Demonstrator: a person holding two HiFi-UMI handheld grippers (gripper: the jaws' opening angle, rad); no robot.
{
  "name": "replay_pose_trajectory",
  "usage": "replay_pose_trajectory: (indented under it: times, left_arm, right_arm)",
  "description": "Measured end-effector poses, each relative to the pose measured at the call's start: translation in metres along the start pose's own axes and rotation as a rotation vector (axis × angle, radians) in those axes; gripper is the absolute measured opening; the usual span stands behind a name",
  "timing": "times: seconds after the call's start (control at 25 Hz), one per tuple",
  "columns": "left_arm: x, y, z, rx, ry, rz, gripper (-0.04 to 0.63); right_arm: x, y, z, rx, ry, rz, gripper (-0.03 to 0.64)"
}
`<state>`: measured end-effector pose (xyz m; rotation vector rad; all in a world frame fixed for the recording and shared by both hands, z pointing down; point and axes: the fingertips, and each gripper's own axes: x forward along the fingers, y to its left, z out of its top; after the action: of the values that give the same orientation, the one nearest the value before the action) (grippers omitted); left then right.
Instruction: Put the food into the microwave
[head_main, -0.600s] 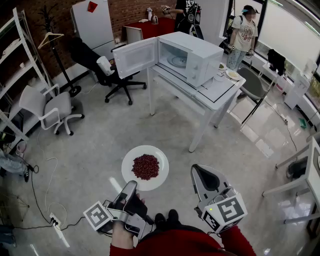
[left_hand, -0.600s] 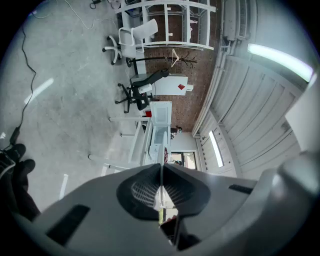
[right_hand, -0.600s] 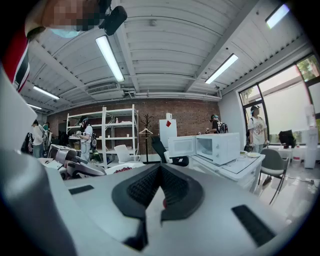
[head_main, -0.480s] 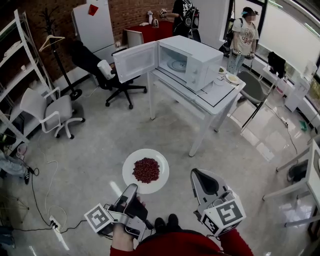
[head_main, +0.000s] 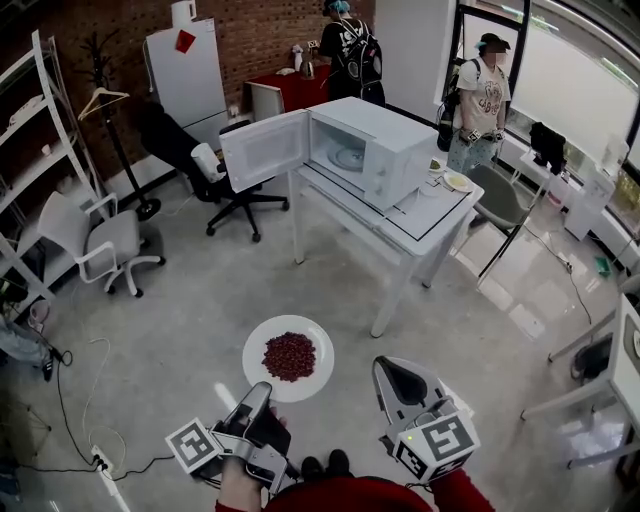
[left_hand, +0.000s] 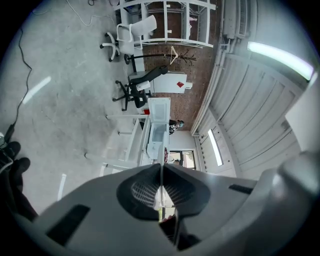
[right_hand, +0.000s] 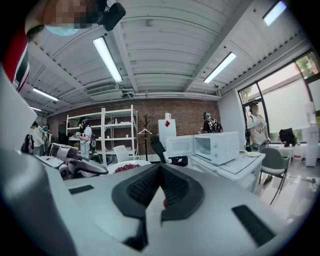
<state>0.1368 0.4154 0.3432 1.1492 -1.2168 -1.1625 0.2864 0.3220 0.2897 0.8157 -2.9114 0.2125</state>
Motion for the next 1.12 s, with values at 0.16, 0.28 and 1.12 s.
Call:
replay_pose_trajectory:
  times: [0.16, 0.28, 1.12]
  left_arm:
    - [0.004, 0.003, 0.000, 0.003, -0.003, 0.006, 0.023]
    - [0.008, 0.003, 0.000, 0.001, -0.005, 0.008, 0.023]
    - [0.039, -0.026, -0.008, 0.051, -0.039, -0.028, 0.023]
  right_arm:
    - [0.002, -0.003, 0.000, 0.008, -0.009, 0.010, 0.014]
    - [0.001, -0.006, -0.002, 0.006, 0.002, 0.000, 0.012]
    - [-0.022, -0.054, 0.014, 0.026, -0.049, -0.055, 0.014]
